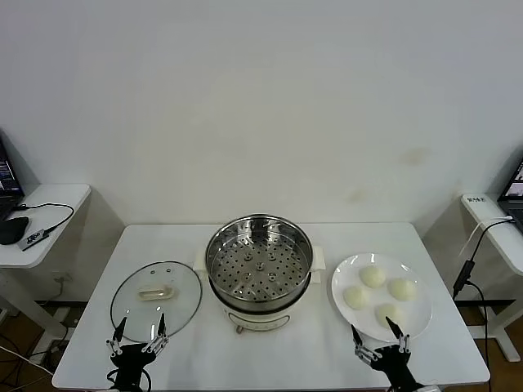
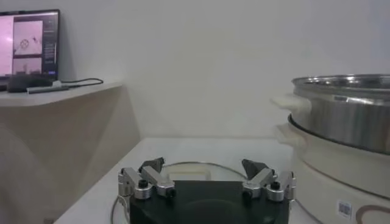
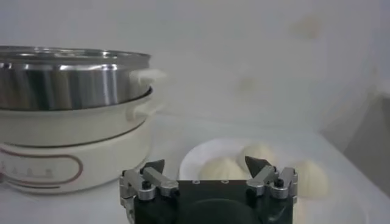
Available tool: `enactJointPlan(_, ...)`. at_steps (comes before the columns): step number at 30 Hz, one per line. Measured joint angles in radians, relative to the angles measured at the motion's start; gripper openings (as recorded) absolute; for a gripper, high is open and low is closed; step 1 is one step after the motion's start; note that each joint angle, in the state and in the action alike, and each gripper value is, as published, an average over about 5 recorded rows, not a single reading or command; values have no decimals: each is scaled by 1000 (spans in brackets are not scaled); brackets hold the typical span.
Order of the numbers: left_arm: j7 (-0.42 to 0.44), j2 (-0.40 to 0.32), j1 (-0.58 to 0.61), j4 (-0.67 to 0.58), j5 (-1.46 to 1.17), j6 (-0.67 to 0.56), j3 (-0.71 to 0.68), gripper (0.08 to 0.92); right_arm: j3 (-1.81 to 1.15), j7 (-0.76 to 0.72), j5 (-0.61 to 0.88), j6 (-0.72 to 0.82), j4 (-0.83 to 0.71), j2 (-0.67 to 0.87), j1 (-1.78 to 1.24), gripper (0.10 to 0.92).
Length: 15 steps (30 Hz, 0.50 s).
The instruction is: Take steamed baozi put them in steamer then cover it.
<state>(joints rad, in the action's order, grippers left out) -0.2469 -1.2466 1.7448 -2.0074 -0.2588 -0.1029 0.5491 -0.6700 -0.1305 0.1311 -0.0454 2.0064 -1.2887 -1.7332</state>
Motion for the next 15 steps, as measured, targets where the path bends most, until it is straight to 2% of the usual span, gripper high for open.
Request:
enactJointPlan(7,16,3,-13,-6,23,7,17,823,-46,-12,-131,28,-16,84,78,823)
enactJointPlan(15,26,2,-33,-8,65,15,27,823,-71,-93,-301,69,-95,285,234,823)
